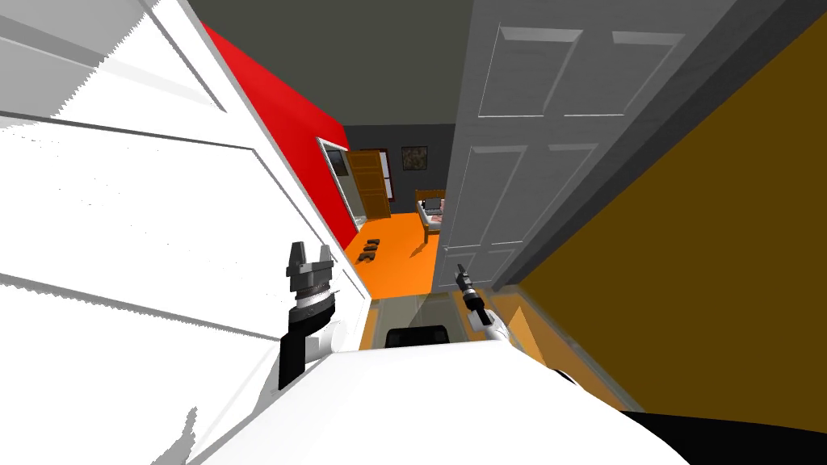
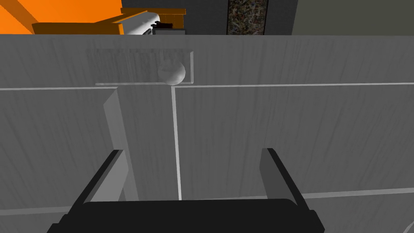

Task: Pull the door open

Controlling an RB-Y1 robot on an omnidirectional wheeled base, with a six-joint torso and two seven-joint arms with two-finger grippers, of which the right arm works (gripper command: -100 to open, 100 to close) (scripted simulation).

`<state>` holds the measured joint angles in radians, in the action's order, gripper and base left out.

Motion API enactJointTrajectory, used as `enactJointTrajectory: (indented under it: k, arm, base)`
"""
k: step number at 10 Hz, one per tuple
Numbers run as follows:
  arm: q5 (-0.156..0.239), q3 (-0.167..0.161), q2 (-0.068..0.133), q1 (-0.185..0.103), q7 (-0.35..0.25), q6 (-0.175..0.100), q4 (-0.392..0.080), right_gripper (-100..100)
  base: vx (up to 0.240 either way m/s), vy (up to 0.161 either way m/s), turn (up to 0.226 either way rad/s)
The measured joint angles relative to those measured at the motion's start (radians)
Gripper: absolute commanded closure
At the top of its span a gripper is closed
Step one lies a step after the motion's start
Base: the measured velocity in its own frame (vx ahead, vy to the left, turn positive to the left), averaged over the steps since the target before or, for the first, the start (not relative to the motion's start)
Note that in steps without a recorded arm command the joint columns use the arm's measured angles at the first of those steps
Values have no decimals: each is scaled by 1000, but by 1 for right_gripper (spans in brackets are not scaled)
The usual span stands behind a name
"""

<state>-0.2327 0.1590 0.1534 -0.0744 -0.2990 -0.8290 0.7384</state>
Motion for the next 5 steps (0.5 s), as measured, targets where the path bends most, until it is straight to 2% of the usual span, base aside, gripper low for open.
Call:
enactJointTrajectory:
  k: [1,5]
  arm:
    - [-4,1,1,-1,-3,1,-7,-100]
    - [-15,14,5,-37,-6,-23,-97,-100]
  base:
    - [83,0,-2]
    - [77,-3,-1]
